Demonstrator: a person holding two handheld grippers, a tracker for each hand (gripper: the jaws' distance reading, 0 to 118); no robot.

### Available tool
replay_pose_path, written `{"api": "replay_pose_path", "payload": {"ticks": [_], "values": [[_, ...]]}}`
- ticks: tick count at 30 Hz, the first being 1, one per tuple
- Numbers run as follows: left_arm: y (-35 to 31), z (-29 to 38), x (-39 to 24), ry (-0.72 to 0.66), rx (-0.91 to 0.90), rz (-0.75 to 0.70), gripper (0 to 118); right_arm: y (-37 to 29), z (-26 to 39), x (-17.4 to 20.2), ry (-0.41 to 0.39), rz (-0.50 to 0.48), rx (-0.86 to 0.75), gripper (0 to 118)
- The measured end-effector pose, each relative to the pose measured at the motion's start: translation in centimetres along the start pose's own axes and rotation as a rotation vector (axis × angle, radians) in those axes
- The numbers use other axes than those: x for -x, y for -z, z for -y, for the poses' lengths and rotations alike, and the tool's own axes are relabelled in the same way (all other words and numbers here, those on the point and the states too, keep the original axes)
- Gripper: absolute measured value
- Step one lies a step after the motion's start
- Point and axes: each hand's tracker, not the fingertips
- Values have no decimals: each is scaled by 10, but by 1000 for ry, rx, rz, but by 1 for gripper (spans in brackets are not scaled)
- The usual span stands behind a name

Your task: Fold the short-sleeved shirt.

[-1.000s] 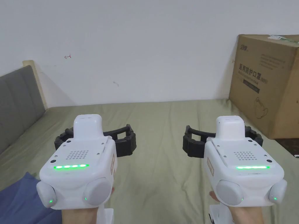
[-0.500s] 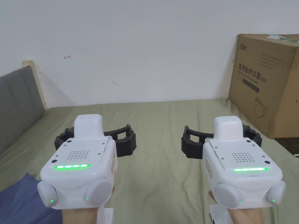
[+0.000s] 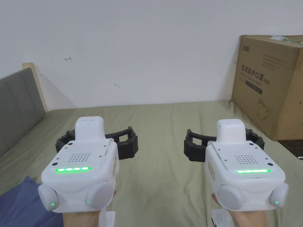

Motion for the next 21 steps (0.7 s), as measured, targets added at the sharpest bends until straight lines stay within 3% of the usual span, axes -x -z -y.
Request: {"api": "replay_pose_path", "payload": {"ticks": [9,21], "values": [[1,1,-1,11,-1,9,118,0,-1,-7,36,1,11,118],[5,-1,2,-13,24,30,116,0,-7,-6,11,27,15,116]]}}
